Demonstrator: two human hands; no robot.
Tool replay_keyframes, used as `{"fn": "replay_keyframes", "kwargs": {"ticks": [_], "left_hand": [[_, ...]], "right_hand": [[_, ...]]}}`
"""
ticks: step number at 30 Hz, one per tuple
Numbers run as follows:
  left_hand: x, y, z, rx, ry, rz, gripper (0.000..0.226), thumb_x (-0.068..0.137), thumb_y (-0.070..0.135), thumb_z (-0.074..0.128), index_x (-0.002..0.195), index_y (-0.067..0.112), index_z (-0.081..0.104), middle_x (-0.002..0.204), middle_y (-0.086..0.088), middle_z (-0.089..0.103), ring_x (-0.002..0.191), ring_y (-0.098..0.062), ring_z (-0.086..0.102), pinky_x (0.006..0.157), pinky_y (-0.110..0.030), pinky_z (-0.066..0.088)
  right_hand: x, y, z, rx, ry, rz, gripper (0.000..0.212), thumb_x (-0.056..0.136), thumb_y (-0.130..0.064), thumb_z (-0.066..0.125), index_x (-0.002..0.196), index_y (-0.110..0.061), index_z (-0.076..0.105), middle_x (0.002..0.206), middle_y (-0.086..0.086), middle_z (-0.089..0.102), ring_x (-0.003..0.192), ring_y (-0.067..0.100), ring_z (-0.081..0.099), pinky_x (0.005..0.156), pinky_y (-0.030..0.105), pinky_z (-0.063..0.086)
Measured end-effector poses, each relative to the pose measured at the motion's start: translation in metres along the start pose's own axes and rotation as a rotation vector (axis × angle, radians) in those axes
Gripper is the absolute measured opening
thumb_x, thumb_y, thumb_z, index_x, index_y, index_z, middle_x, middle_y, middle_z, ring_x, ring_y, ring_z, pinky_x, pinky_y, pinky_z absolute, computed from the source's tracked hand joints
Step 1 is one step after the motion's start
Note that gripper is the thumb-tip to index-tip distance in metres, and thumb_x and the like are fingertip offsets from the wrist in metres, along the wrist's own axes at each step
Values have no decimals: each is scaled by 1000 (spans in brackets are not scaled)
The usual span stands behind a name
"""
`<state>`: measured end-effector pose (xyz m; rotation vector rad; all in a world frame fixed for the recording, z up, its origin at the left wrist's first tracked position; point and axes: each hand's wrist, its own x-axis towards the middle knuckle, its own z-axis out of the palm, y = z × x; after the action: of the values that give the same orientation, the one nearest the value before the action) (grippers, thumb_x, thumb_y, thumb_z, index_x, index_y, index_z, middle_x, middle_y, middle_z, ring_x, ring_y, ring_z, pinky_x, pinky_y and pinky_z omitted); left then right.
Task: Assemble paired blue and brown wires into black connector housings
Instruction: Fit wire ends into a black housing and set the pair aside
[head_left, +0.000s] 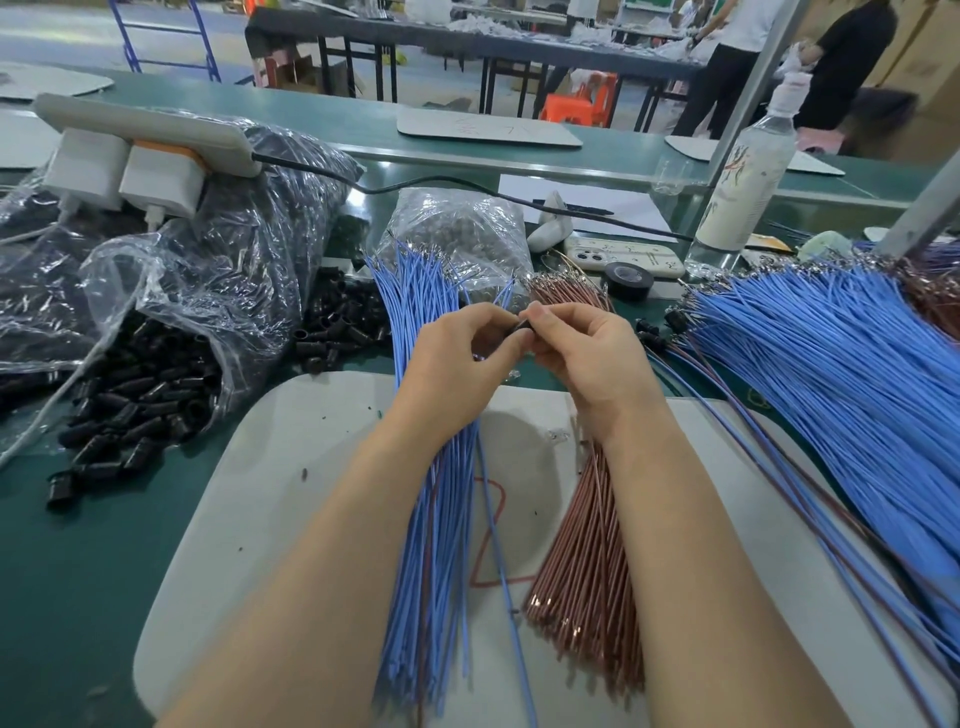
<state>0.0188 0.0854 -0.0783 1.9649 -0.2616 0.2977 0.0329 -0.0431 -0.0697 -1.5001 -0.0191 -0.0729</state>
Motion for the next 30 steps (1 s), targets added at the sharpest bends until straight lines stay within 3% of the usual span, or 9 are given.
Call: {"fn": "replay_keyframes", "kwargs": {"ticks": [4, 7, 10, 12, 15, 17, 21, 25, 30], "left_hand": [[0, 3, 0, -21, -18, -3, 9, 90, 24, 63, 89, 18, 69, 74, 8, 70, 75, -8, 66, 76, -27, 54], [0, 5, -2, -18, -19, 0, 6, 89, 25, 63, 85, 22, 67, 74, 8, 70, 75, -7, 67, 74, -25, 54], [-1, 7, -6, -36, -26, -21, 6, 88, 24, 65, 82, 23, 66, 75, 5, 71, 75, -10, 67, 75, -25, 53], [1, 13, -10, -100, 8, -45, 5, 89, 23, 64, 84, 24, 65, 78, 5, 71, 77, -8, 67, 78, -22, 53], [11, 38, -17, -205, 106, -14, 4, 90, 21, 62, 90, 21, 67, 82, 7, 72, 80, -5, 67, 81, -20, 51], [20, 62, -20, -234, 136, 21, 10, 91, 22, 62, 95, 15, 68, 82, 7, 72, 80, -2, 66, 80, -19, 50], [39, 108, -27, -376, 163, 44, 8, 92, 26, 60, 90, 19, 64, 82, 6, 73, 76, -2, 65, 64, -11, 46], [58, 136, -11, -580, 207, -24, 16, 94, 28, 57, 78, 23, 59, 78, 8, 71, 74, -5, 61, 69, -21, 45], [73, 134, 64, -744, 206, -250, 18, 94, 27, 57, 78, 19, 58, 80, 3, 70, 57, -1, 53, 51, -16, 39]], "right_hand": [[1, 1, 0, 35, 22, 14, 18, 90, -13, 63, 72, -11, 65, 65, 2, 61, 62, 10, 53, 69, 25, 48], [1, 1, 3, 109, 50, 1, 20, 91, -12, 62, 71, -9, 64, 66, 3, 61, 62, 11, 54, 67, 24, 49], [2, -6, -7, 216, 188, -16, 21, 94, -11, 58, 74, -10, 65, 60, -4, 64, 57, 6, 55, 57, 16, 48], [-3, -9, -9, 197, 185, 12, 23, 97, -16, 52, 81, -11, 66, 68, -2, 68, 64, 10, 59, 62, 19, 51], [-17, -13, 9, 233, -60, 165, 36, 101, -34, 39, 94, -10, 65, 83, 6, 72, 80, 19, 66, 79, 30, 56], [-28, -24, 19, 348, -292, 222, 44, 102, -41, 32, 99, -10, 63, 80, 7, 72, 80, 21, 69, 83, 33, 55], [-50, -63, -7, 379, -454, 127, 35, 101, -26, 37, 95, -7, 66, 57, 1, 52, 52, 17, 58, 53, 25, 52], [-71, -93, -67, 22, -324, -13, 26, 101, -15, 38, 105, -11, 64, 53, -5, 40, 39, 8, 37, 38, 16, 29], [-87, -99, -130, -435, 66, -7, 16, 99, -13, 44, 97, -22, 58, 51, -3, 56, 32, 5, 33, 34, 14, 26]]}}
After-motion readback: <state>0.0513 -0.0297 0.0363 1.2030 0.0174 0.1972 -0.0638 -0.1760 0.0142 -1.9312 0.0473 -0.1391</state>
